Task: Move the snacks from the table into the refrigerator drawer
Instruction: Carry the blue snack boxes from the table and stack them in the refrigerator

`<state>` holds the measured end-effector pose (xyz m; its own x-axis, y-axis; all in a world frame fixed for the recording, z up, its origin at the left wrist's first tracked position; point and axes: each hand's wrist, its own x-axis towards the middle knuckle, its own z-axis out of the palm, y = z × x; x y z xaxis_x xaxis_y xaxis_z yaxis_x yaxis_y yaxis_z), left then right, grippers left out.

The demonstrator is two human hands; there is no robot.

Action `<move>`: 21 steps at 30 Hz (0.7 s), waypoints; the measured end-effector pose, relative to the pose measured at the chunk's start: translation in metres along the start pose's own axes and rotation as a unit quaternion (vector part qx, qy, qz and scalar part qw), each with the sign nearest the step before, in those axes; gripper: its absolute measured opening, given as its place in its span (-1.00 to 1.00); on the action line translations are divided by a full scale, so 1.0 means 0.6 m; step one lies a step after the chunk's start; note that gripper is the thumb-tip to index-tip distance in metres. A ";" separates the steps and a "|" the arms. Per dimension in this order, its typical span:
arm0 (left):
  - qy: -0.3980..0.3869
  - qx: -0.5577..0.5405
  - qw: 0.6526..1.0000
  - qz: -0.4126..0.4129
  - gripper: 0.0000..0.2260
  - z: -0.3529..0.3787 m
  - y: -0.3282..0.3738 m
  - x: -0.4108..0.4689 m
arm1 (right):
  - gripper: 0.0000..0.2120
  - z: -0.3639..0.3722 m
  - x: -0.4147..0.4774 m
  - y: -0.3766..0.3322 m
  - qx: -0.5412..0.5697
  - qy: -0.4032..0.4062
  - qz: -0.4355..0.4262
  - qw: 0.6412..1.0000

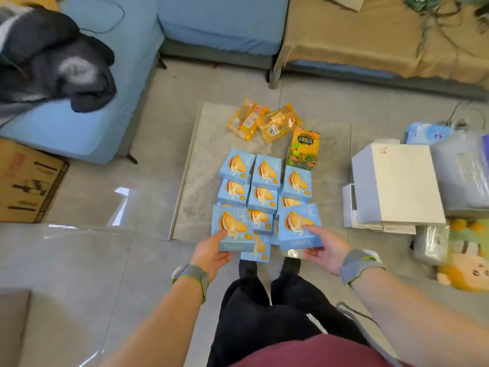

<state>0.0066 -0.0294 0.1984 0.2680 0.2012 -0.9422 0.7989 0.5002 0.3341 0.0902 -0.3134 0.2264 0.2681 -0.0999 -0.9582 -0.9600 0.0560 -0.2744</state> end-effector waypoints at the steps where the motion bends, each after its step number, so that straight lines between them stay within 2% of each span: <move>1: -0.004 -0.011 1.000 0.018 -0.79 0.007 0.017 -0.019 | -0.58 0.007 -0.021 -0.019 0.005 -0.008 -0.014 1.000; 7: -0.027 -0.071 0.991 0.109 -0.68 0.031 0.092 -0.115 | -0.65 0.031 -0.124 -0.087 0.024 -0.083 -0.075 0.993; 10: -0.032 -0.094 0.982 0.160 -0.69 0.043 0.129 -0.173 | -0.64 0.034 -0.168 -0.126 0.009 -0.113 -0.116 0.987; 16: -0.022 -0.173 0.953 0.248 -0.78 0.073 0.164 -0.298 | -0.65 0.025 -0.256 -0.219 0.005 -0.196 -0.184 0.963; 21: -0.012 -0.233 0.920 0.314 -0.72 0.086 0.156 -0.386 | -0.68 0.016 -0.327 -0.259 -0.001 -0.261 -0.244 0.934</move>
<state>0.0470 -0.0725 0.4463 0.6146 0.5577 -0.5578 0.1654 0.6004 0.7824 0.1873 -0.2928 0.4564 0.6756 0.3856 -0.6284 -0.7136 0.1280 -0.6887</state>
